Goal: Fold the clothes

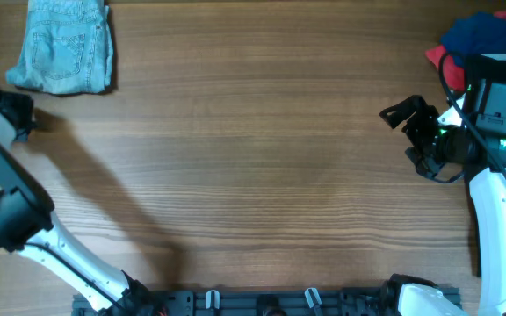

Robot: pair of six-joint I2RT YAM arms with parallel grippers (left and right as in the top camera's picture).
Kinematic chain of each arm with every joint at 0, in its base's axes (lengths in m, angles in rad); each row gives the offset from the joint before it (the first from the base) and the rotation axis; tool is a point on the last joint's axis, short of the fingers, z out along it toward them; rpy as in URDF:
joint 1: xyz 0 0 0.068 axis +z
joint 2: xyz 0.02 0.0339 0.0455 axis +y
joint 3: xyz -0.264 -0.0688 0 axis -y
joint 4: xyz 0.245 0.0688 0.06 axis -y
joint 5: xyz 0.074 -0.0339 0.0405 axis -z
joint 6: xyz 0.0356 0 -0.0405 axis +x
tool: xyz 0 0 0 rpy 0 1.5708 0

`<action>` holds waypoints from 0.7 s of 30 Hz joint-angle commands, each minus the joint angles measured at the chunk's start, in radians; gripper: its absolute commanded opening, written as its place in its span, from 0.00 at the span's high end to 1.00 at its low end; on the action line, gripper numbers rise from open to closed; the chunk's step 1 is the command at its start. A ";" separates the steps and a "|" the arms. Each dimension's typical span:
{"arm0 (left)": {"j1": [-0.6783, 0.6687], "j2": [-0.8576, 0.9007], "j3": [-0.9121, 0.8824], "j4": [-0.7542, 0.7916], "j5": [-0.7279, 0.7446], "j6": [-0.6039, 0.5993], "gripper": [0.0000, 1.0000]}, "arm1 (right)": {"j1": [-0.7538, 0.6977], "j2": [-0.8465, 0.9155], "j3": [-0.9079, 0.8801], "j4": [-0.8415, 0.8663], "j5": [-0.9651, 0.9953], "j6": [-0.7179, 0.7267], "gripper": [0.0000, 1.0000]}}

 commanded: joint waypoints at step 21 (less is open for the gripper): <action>-0.077 -0.948 -0.002 -0.757 0.605 0.350 0.17 | 0.005 0.005 -0.001 0.002 -0.011 0.010 0.00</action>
